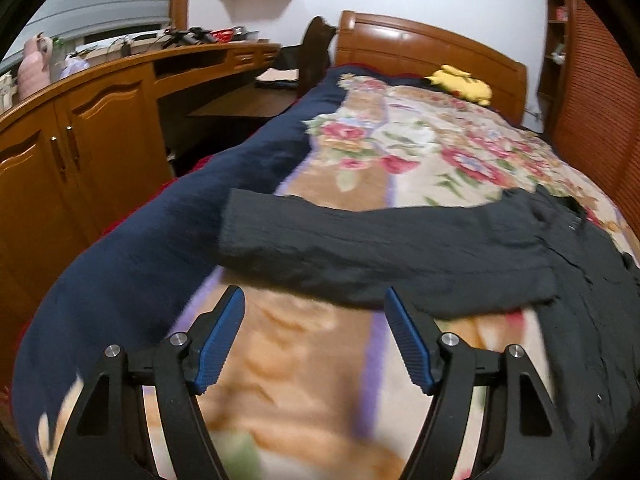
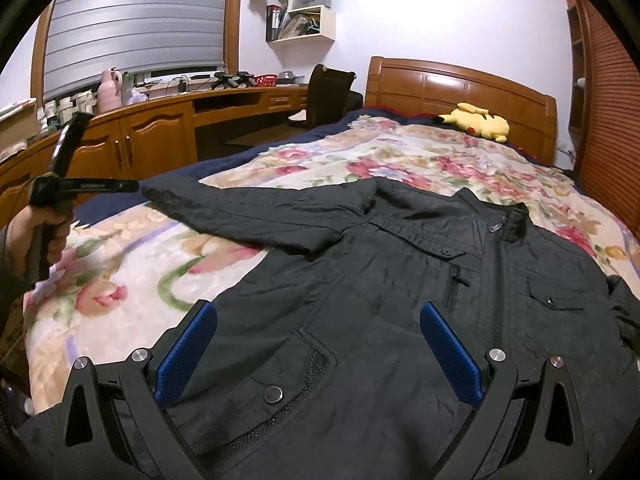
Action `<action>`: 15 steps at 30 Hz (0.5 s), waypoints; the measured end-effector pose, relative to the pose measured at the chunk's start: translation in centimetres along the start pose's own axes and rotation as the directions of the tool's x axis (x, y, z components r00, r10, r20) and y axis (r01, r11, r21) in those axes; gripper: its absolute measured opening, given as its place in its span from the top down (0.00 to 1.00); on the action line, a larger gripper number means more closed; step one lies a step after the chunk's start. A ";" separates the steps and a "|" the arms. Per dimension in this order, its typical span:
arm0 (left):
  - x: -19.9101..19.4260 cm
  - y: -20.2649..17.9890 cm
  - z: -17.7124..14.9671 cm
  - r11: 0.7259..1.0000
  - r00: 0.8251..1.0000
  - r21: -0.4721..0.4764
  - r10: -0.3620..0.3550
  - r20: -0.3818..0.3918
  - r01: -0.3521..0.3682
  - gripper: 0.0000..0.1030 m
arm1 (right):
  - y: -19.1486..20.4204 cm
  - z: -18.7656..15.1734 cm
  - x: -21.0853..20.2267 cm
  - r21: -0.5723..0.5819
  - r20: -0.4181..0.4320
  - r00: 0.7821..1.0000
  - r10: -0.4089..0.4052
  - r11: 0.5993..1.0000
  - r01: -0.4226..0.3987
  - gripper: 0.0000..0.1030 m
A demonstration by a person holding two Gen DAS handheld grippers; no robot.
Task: Fold large clothes
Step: 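Move the left tool to the sleeve cuff nearest it and grasp it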
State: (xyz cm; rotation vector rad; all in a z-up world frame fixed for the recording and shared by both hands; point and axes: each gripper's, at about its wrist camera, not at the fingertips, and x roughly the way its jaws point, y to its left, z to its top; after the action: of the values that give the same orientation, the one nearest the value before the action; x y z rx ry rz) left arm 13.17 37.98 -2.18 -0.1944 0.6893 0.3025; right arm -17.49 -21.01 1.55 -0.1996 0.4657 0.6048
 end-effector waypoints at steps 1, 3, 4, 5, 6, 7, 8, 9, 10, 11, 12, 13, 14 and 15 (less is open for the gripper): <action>0.6 0.3 0.3 1.000 1.000 -0.011 0.010 -0.007 -0.010 0.29 | 0.4 0.2 0.4 -0.001 0.000 1.000 -0.002 1.000 0.002 0.02; 1.5 0.9 0.6 0.999 1.000 -0.032 0.021 -0.020 -0.022 0.29 | 0.8 0.3 0.9 0.001 -0.005 1.000 -0.001 1.000 0.001 0.02; 2.4 1.2 0.8 0.999 0.999 -0.043 0.027 -0.032 -0.028 0.29 | 1.4 0.6 1.4 0.001 -0.009 1.000 0.000 1.000 0.000 0.02; 2.9 1.4 0.9 0.998 0.999 -0.047 0.036 -0.037 -0.038 0.29 | 2.3 1.2 2.6 0.000 -0.015 1.000 -0.003 1.000 0.003 0.02; 3.3 1.4 1.0 0.998 0.998 -0.047 0.047 -0.042 -0.049 0.29 | 2.4 1.2 2.9 0.001 -0.026 1.000 -0.004 1.000 0.004 0.02; 4.0 1.6 1.3 0.997 0.996 -0.043 0.069 -0.050 -0.071 0.29 | 3.0 1.3 3.1 0.000 -0.036 0.999 -0.005 1.000 0.005 0.02; 4.5 1.8 1.5 0.995 0.995 -0.042 0.086 -0.055 -0.089 0.29 | 3.1 1.4 3.4 -0.001 -0.043 0.999 -0.005 1.000 0.005 0.02; 4.9 2.0 1.7 0.994 0.994 -0.045 0.096 -0.059 -0.099 0.29 | 3.2 1.5 3.5 -0.001 -0.047 0.999 -0.005 1.000 0.005 0.02; 5.4 2.5 2.0 0.992 0.992 -0.053 0.112 -0.063 -0.115 0.29 | 3.2 1.5 3.5 0.000 -0.049 0.999 -0.006 1.000 0.006 0.02; 5.8 3.0 2.2 0.989 0.990 -0.067 0.125 -0.067 -0.129 0.29 | 3.3 1.5 3.5 0.000 -0.050 0.999 -0.006 1.000 0.006 0.02; 6.2 3.4 2.4 0.987 0.988 -0.081 0.132 -0.075 -0.138 0.28 | 3.3 1.5 3.5 0.000 -0.052 0.999 -0.005 1.000 0.005 0.02; 6.4 3.9 2.5 0.985 0.988 -0.098 0.132 -0.080 -0.139 0.28 | 3.3 1.5 3.6 0.000 -0.055 0.998 -0.005 1.000 0.005 0.02; 6.7 4.2 2.5 0.984 0.988 -0.112 0.126 -0.085 -0.136 0.27 | 3.3 1.4 3.6 -0.001 -0.057 0.998 -0.005 1.000 0.005 0.02; 7.0 4.6 2.6 0.983 0.989 -0.132 0.115 -0.092 -0.127 0.27 | 3.4 1.4 3.6 -0.002 -0.059 0.998 -0.005 1.000 0.005 0.02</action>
State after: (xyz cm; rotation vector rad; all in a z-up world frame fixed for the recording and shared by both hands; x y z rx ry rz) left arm 18.31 44.47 -5.16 -0.2984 0.7662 0.4610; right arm -16.37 -15.97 0.94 -0.2210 0.5218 0.5955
